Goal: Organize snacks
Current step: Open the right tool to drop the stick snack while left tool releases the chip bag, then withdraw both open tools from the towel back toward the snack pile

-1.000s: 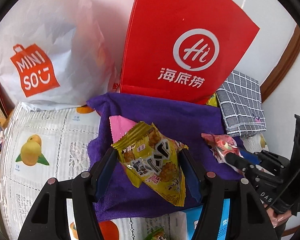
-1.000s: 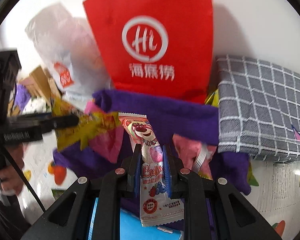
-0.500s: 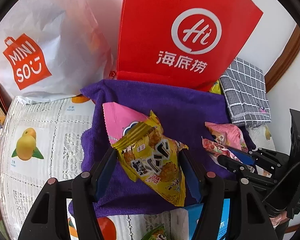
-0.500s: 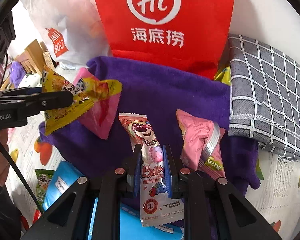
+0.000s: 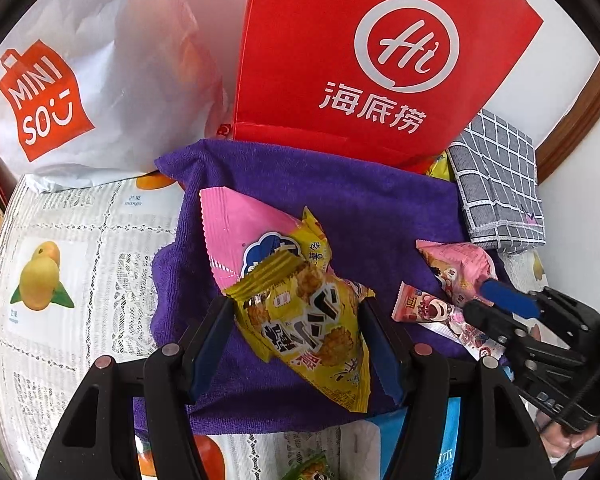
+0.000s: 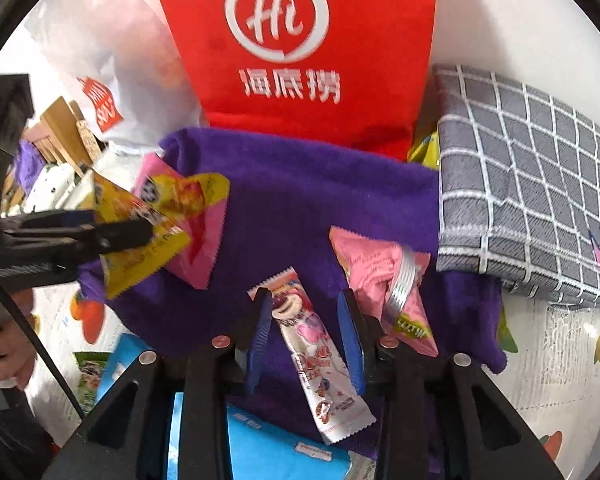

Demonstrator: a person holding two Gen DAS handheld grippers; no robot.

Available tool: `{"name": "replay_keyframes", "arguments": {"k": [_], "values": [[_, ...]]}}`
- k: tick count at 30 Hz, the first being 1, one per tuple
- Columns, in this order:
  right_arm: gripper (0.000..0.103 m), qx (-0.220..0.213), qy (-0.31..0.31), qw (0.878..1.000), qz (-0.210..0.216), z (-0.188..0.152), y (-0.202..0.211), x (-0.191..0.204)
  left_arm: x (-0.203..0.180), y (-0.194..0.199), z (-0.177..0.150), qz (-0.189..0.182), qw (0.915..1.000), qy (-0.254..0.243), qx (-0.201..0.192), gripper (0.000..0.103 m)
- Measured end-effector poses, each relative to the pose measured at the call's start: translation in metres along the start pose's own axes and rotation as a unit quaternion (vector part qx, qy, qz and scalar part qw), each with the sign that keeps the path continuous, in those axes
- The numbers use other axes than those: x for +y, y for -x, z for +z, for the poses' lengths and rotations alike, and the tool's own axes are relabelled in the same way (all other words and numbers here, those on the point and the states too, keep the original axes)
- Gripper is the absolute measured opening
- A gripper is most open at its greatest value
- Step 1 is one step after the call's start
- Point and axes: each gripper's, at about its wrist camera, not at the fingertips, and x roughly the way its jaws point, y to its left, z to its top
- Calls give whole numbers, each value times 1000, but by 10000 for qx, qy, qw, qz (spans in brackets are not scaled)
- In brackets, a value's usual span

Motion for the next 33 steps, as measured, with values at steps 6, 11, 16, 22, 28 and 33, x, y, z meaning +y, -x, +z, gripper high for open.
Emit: {"name": "replay_keyframes", "arguments": {"k": [6,11,16,22,28,33], "values": [[41,-208,79,9997,100,1,15,9,-2,-2,0,44,10000,-21,5,63],[41,-257,133,9995,156,0,20,16,-1,-2,2,89,9999,42,58,67],[41,-293,133,9993,170,-1,24,18,-1,6,4,94,9998,139,-51,75],[41,-426,19,9989,197,0,33,19,-3,22,5,-47,9995,159,-271,77],[41,-878,-14,9961,79,-2,61,27,-13,34,3,-140,9992,-30,-383,77],[41,-1312,-89,9913,-41,-8,87,34,-24,49,-1,-159,9981,-262,-535,77]]}}
